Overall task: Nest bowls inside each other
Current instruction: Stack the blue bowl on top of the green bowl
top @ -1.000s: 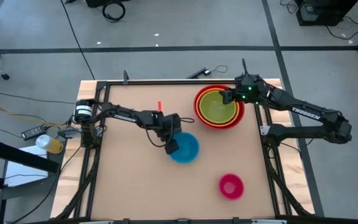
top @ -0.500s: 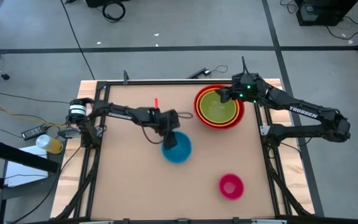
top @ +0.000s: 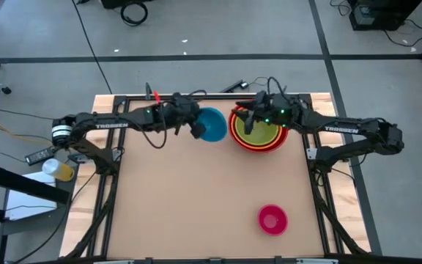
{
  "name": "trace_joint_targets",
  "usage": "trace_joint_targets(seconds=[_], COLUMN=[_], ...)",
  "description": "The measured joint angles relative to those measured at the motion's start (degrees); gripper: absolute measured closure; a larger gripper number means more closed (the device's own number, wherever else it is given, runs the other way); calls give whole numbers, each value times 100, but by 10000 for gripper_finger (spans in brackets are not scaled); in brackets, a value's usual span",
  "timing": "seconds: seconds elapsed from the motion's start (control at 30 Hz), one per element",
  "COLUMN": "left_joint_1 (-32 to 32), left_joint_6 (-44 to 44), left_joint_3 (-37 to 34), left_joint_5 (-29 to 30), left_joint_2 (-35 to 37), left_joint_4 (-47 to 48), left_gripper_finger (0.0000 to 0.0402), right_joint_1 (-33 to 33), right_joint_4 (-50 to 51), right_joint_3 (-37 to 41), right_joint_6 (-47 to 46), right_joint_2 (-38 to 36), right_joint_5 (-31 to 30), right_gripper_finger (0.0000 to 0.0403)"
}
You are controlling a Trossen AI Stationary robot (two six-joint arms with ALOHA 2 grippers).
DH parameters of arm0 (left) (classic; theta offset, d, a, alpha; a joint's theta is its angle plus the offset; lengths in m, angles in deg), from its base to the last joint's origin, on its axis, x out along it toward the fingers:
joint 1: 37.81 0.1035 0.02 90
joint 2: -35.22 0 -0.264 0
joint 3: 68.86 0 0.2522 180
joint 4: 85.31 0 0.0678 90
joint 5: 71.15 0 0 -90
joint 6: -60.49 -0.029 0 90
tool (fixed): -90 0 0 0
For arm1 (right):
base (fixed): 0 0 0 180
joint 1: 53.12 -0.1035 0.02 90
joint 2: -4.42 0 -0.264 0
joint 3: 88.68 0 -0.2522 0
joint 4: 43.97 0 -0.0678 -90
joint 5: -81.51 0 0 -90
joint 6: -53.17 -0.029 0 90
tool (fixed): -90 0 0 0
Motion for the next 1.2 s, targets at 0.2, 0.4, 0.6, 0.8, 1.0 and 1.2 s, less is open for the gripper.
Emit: trace_joint_targets(seconds=[0.2, 0.4, 0.6, 0.8, 1.0, 1.2], left_joint_1=[130, 130, 147, 301, 337, 257], left_joint_6=[-2, -324, -293, 199, 244, 145], left_joint_3=[-2, -7, -7, 0, 0, 0], left_joint_5=[29, 154, 452, 601, 529, 438], left_joint_2=[15, 13, 13, 15, 15, -22], left_joint_4=[-300, -292, -199, -51, -402, -788], left_gripper_finger=[390, 388, 387, 387, 386, 386], right_joint_1=[-399, -524, -632, -641, -645, -691], right_joint_4=[-699, -732, -821, -1324, -1312, -1313], right_joint_3=[0, -2, 0, -2, -1, 0], right_joint_6=[688, 717, 718, 889, 859, 832], right_joint_2=[440, 827, 853, 556, 740, 996], right_joint_5=[-870, -981, -1403, -1423, -1223, -1193], right_gripper_finger=[207, 206, 206, 206, 207, 207])
